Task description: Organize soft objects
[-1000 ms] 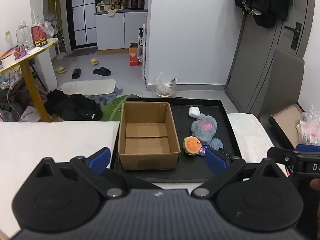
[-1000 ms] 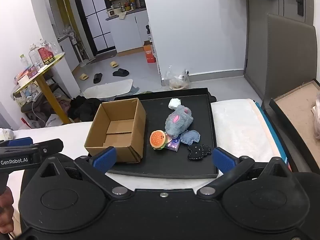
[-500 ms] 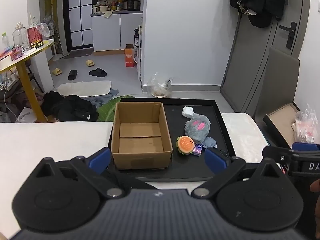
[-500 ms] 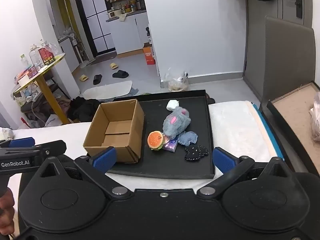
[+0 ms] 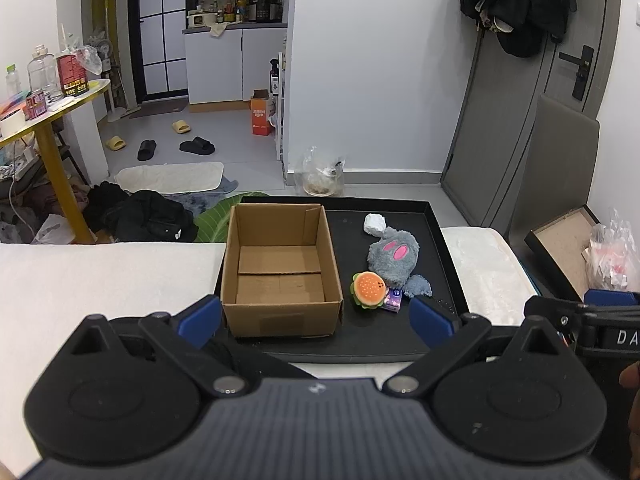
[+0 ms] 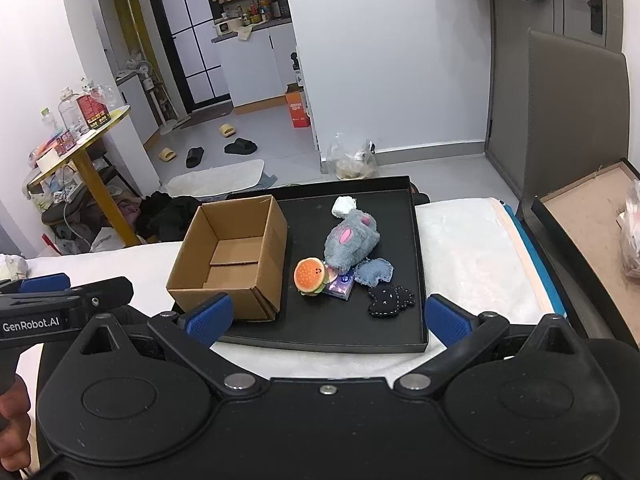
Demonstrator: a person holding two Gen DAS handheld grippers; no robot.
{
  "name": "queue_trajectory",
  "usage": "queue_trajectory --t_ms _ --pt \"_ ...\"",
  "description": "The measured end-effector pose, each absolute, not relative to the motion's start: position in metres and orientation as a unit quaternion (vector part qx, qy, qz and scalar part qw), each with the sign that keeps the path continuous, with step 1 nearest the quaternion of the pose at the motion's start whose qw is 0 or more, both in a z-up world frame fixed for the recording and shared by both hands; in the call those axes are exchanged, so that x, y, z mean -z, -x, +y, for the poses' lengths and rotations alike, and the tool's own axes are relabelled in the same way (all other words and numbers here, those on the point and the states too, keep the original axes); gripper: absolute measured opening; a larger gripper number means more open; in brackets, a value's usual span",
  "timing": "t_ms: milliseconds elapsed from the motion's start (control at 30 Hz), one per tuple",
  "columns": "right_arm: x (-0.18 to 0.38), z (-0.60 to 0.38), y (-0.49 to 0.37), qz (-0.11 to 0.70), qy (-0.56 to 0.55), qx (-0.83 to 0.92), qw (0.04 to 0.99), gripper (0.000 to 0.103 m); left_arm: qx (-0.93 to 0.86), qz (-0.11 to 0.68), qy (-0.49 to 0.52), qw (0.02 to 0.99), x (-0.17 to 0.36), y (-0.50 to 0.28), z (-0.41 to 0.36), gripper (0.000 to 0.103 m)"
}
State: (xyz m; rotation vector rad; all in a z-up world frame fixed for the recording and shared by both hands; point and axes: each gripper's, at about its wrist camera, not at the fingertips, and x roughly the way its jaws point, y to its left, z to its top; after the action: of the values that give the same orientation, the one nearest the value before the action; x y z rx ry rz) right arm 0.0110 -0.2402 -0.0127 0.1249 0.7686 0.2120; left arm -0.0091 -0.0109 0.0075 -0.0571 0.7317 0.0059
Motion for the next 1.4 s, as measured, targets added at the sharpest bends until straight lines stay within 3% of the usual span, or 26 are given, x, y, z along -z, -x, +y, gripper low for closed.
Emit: queue_trajectory --t_ms 1400 --pt "0.0060 -0.2387 -0.0051 0.368 -0.052 -0.096 0.923 0.103 -0.004 0.355 0.030 0.934 -0.0086 0.0168 -0.0135 0.100"
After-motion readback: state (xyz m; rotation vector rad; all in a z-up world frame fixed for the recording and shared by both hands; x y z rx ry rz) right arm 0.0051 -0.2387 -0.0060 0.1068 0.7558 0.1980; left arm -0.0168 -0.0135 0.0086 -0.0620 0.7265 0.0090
